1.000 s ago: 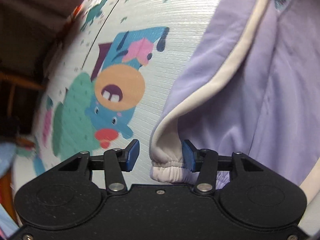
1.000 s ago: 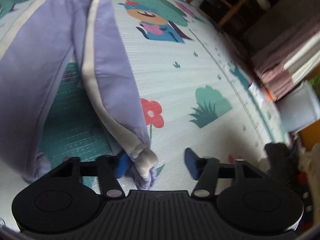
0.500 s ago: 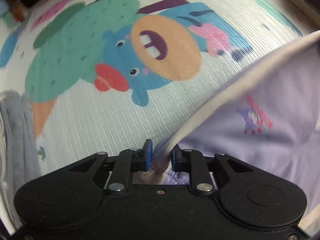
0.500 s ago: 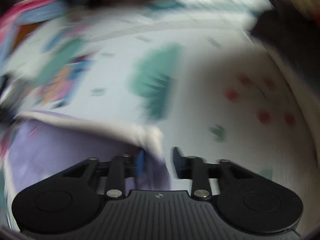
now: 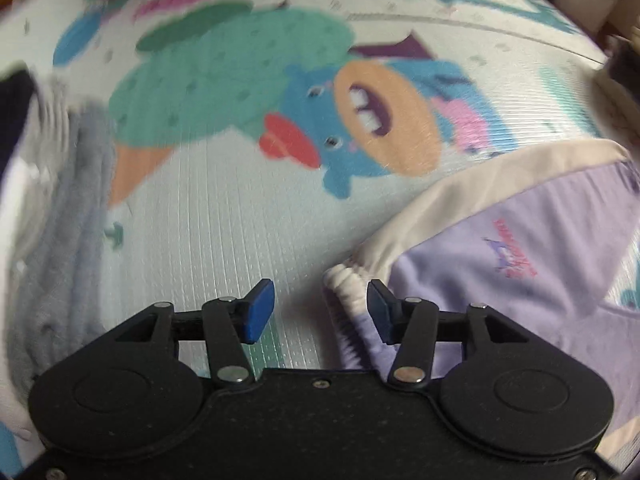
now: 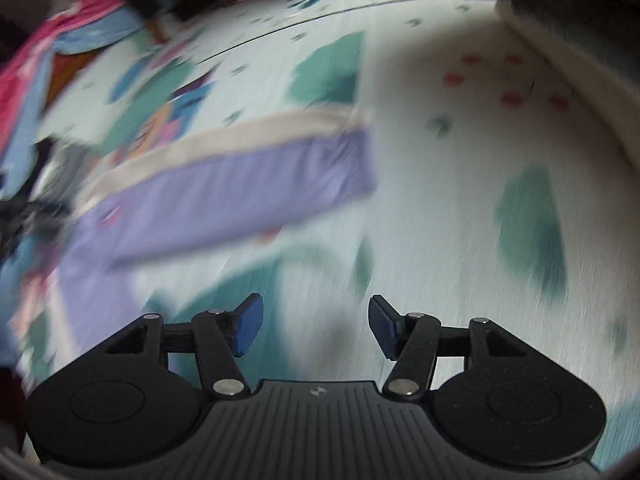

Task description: Fold clothes

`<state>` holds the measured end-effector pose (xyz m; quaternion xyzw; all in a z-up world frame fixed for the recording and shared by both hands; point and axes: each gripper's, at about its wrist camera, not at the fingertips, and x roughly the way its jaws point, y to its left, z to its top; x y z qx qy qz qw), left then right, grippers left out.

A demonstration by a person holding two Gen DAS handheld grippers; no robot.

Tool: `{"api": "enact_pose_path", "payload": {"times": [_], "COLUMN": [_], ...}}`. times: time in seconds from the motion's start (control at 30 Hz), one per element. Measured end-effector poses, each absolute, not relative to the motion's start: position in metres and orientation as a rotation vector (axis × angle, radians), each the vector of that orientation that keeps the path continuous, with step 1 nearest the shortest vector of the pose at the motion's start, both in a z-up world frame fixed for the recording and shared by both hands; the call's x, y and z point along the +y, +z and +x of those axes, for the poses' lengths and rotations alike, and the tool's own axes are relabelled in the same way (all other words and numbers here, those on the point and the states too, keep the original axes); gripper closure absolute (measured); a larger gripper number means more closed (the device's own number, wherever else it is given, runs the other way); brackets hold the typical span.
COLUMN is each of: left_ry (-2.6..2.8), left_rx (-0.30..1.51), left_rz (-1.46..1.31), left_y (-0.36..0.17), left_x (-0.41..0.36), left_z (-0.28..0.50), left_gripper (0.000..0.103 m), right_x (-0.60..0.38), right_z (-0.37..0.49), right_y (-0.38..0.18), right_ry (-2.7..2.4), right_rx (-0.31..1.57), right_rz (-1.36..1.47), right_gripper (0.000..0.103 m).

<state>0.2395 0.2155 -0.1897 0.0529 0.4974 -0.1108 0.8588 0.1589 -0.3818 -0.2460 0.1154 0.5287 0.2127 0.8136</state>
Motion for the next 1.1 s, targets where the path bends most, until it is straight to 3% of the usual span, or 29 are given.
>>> {"api": "enact_pose_path", "payload": {"times": [0.17, 0.3, 0.37, 0.4, 0.57, 0.63, 0.8, 0.9, 1.1], "left_ry": [-0.489, -0.629, -0.646, -0.646, -0.584, -0.564, -0.574, -0.584, -0.583], "left_rx": [1.015, 1.060, 1.081, 1.092, 1.120, 1.124, 1.126, 1.141, 1.164], "left_rz": [0.172, 0.217, 0.215, 0.206, 0.072, 0.042, 0.018, 0.013, 0.017], "left_y": [-0.185, -0.196, -0.201, -0.202, -0.206, -0.207, -0.206, -0.210, -0.215], "left_x": [0.168, 0.133, 0.128, 0.128, 0.141, 0.143, 0.144, 0.145, 0.146], "left_z": [0.194, 0.168, 0.164, 0.164, 0.173, 0.175, 0.173, 0.170, 0.167], "left_gripper": [0.053, 0.053, 0.053, 0.053, 0.053, 0.053, 0.053, 0.053, 0.053], "right_x": [-0.364, -0.350, -0.345, -0.334, -0.274, -0.249, -0.222, -0.231, -0.221], "right_z": [0.086, 0.072, 0.080, 0.082, 0.093, 0.096, 0.103, 0.104, 0.116], "right_y": [-0.268, -0.271, -0.270, -0.271, -0.269, -0.271, -0.274, -0.275, -0.275], "right_ry": [0.596, 0.542, 0.541, 0.547, 0.564, 0.606, 0.618, 0.635, 0.816], "right_rx": [1.245, 1.189, 1.163, 1.155, 1.022, 0.972, 0.902, 0.923, 0.895], "right_rz": [0.184, 0.222, 0.285, 0.234, -0.033, -0.137, -0.243, -0.113, -0.172], "right_gripper": [0.045, 0.043, 0.057, 0.060, 0.062, 0.062, 0.046, 0.046, 0.046]}}
